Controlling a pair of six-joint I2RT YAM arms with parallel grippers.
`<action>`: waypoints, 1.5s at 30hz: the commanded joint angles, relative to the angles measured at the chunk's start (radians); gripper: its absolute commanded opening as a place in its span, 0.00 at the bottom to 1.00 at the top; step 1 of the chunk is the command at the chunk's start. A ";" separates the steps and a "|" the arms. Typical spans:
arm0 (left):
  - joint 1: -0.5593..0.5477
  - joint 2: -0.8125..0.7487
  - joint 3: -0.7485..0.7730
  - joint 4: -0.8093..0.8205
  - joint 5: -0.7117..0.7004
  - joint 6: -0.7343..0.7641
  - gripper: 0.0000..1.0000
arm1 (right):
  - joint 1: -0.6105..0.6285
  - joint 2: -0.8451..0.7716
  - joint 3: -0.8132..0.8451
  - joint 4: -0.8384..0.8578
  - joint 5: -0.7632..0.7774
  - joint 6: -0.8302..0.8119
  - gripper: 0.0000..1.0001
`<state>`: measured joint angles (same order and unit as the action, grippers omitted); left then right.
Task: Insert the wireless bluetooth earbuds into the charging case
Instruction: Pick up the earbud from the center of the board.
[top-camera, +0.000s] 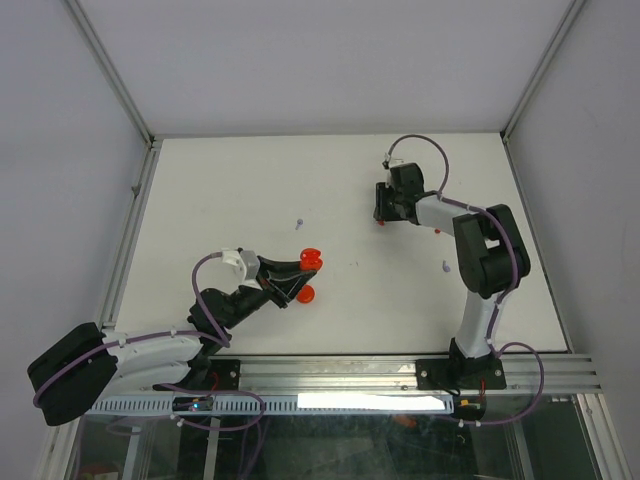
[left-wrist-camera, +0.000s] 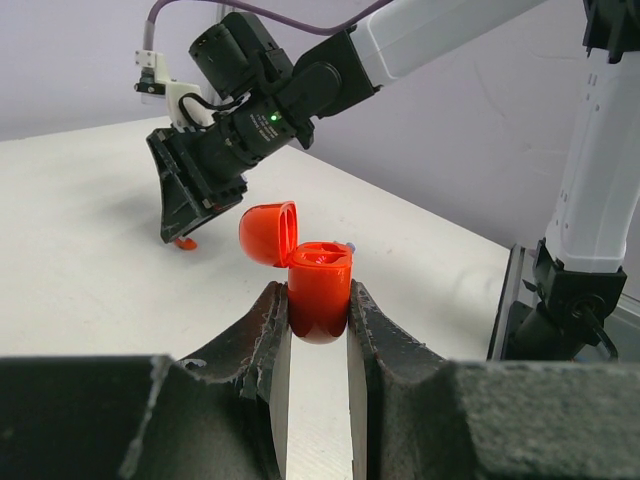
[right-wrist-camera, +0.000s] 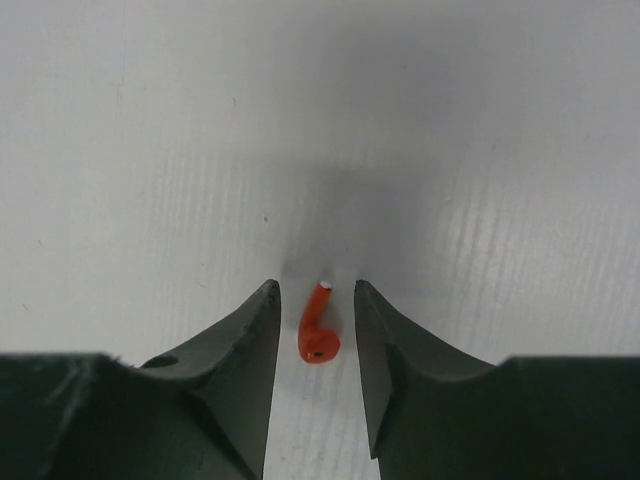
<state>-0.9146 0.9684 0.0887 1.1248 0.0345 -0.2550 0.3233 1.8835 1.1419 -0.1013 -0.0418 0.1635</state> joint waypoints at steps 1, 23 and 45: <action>0.005 0.000 -0.006 0.032 -0.014 -0.018 0.00 | -0.001 0.038 0.074 0.003 -0.059 0.000 0.37; 0.005 -0.028 0.009 -0.008 0.033 -0.050 0.00 | 0.067 -0.143 -0.107 -0.197 -0.117 -0.001 0.16; 0.005 -0.077 0.005 -0.077 -0.004 -0.059 0.00 | 0.043 -0.014 0.131 -0.202 0.055 -0.068 0.32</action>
<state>-0.9146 0.9039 0.0887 1.0233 0.0330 -0.3019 0.3687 1.8347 1.2263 -0.3077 -0.0063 0.1131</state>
